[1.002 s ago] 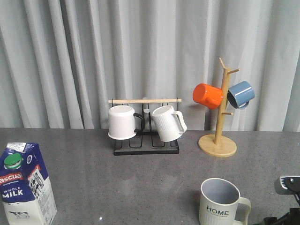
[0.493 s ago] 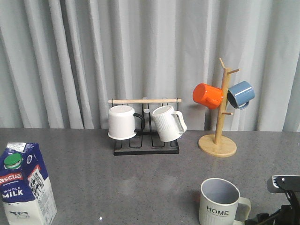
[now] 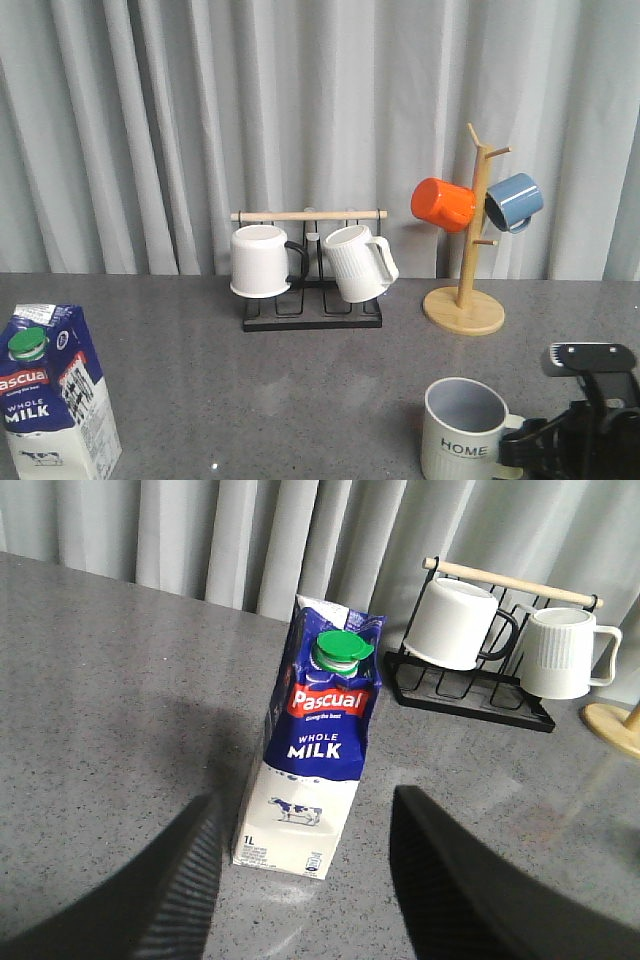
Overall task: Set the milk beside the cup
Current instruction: 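Grasp the white HOME mug by its handle with the right gripper, then slide the mug toward the milk carton and open the right gripper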
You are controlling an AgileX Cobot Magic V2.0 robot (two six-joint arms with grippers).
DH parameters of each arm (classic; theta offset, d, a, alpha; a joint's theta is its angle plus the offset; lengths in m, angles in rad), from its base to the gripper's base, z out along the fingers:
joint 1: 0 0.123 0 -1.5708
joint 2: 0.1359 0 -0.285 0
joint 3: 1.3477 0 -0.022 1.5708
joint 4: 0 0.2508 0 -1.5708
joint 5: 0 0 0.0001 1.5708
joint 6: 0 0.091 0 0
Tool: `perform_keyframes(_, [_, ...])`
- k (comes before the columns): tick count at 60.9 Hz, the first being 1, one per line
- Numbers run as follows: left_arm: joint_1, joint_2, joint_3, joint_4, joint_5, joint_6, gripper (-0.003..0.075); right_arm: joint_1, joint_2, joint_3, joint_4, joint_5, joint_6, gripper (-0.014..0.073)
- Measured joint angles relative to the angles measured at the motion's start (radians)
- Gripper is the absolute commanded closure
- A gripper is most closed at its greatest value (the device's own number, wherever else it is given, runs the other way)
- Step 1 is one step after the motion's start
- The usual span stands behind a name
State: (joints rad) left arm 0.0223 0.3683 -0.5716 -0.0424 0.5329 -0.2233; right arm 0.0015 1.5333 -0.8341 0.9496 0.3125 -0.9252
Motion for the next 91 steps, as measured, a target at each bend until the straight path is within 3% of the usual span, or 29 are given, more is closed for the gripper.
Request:
perform_keyframes(6, [0.0,0.0,0.0,0.0,0.0,0.0,0.0343,0.044,0.061,-0.025,0.0,-0.041,-0.026,0.0268])
perform_keyframes(21, [0.0,0.0,0.0,0.0,0.001,0.0,0.0343,0.176,0.16,-0.042,0.012,-0.257,-0.117,0.0611])
perform_keyframes(34, [0.0,0.0,0.0,0.0,0.003,0.0,0.0343,0.21,0.158,-0.048,0.018,-0.312,-0.131,0.0601])
perform_keyframes(43, [0.0,0.0,0.0,0.0,0.004,0.0,0.0343,0.21,0.103,-0.078,0.018,-0.213,-0.132,0.0598])
perform_keyframes(51, [0.0,0.0,0.0,0.0,0.004,0.0,0.0343,0.211,0.089,-0.201,0.03,-0.069,-0.127,0.0597])
perform_keyframes(62, [0.0,0.0,0.0,0.0,0.004,0.0,0.0343,0.258,0.166,-0.327,0.038,-0.014,-0.101,0.0595])
perform_keyframes(79, [0.0,0.0,0.0,0.0,0.008,0.0,0.0343,0.343,0.316,-0.358,-0.011,-0.02,-0.055,0.0582])
perform_keyframes(91, [0.0,0.0,0.0,0.0,0.009,0.0,0.0343,0.343,0.334,-0.358,-0.056,0.016,-0.034,0.0496])
